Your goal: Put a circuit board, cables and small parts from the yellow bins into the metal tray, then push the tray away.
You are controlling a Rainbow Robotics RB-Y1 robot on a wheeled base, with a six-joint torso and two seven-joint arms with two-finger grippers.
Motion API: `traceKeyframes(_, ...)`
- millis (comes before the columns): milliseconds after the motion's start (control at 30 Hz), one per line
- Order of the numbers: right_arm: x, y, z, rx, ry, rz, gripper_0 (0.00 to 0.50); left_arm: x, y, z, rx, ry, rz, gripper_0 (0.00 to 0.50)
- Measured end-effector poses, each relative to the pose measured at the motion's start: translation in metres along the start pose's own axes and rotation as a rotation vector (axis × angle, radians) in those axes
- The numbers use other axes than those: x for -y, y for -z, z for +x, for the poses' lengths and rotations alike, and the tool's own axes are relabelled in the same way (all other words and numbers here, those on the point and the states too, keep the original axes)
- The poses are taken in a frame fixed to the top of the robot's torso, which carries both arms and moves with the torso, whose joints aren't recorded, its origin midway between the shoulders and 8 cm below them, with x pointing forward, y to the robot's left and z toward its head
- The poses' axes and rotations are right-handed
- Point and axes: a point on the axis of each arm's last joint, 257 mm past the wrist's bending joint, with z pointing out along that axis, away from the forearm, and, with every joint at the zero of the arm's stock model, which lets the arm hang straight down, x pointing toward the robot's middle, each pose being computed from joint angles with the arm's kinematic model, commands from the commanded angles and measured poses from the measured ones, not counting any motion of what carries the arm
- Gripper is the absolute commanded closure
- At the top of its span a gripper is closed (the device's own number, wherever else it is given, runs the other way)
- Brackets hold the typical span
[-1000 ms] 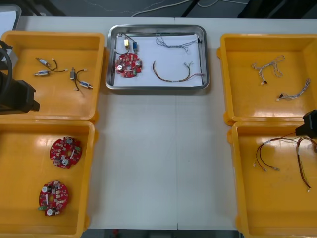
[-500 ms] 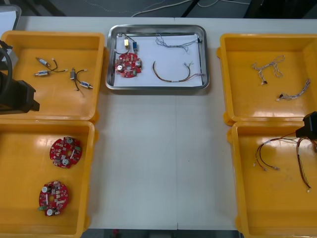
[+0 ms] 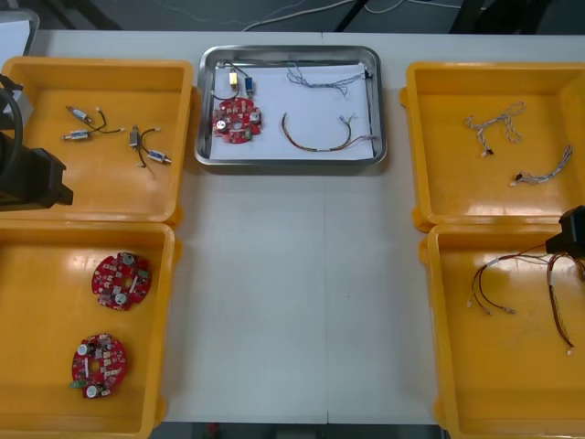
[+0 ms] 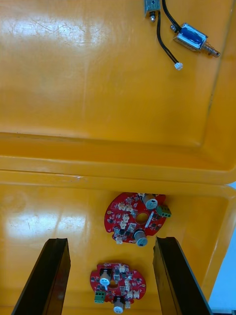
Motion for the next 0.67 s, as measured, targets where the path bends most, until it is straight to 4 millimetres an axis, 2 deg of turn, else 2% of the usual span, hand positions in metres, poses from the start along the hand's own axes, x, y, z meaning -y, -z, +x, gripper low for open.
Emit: traceKeyframes(667,0.0,0.0,0.0,0.0,0.0,0.0,0.0,0.0,0.0,0.0,0.0,0.0,0.0,0.0)
